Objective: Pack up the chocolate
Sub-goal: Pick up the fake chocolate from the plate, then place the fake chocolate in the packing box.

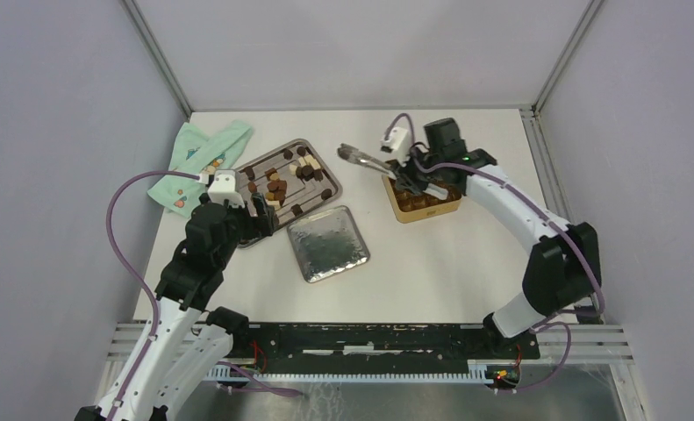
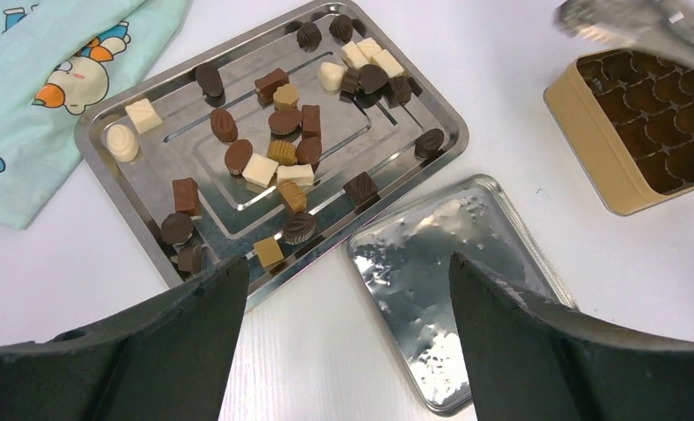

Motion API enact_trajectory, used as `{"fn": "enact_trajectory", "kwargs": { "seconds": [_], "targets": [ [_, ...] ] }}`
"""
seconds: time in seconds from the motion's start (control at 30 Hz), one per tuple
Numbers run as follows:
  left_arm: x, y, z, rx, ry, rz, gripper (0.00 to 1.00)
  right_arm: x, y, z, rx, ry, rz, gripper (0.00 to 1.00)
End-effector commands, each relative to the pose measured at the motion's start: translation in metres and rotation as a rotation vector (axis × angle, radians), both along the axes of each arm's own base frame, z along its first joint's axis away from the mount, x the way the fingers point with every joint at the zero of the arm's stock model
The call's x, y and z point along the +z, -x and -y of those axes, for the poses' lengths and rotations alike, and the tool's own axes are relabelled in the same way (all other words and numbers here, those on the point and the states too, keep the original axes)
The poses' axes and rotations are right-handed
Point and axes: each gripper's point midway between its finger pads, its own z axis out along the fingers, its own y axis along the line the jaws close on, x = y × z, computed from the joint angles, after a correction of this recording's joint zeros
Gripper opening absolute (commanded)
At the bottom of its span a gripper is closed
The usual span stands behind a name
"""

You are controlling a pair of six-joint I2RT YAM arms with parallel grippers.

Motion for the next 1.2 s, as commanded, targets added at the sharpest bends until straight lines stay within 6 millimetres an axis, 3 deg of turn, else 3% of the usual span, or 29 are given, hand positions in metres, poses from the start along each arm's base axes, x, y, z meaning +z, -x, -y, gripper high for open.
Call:
{"fn": "enact_trajectory", "kwargs": {
  "seconds": [0.0, 0.13, 0.23, 0.37, 0.53, 0.73, 1.17],
  "targets": [
    [0.012, -0.006, -0.005, 0.002, -0.043, 0.058, 0.89, 0.029, -0.021, 0.059, -0.150, -0.149, 0.079, 0.11],
    [0.012, -0.006, -0.004, -0.003, -0.041, 0.056, 0.89, 0.017, -0.035, 0.134, -0.346, -0.175, 0.073, 0.11],
    [0.011, -0.006, -0.003, -0.007, -0.041, 0.054, 0.89, 0.004, -0.039, 0.178, -0.467, -0.169, 0.046, 0.12],
    [0.011, -0.006, -0.002, -0.012, -0.038, 0.055, 0.89, -0.012, -0.039, 0.207, -0.557, -0.155, 0.007, 0.12],
    [0.011, -0.005, -0.002, -0.016, -0.036, 0.055, 0.89, -0.028, -0.039, 0.220, -0.602, -0.147, -0.042, 0.14],
    [0.013, -0.005, -0.001, -0.019, -0.034, 0.059, 0.89, -0.048, -0.038, 0.220, -0.596, -0.139, -0.106, 0.17],
    [0.014, -0.004, -0.001, -0.020, -0.032, 0.065, 0.89, -0.061, -0.034, 0.218, -0.584, -0.127, -0.154, 0.26]
  ]
}}
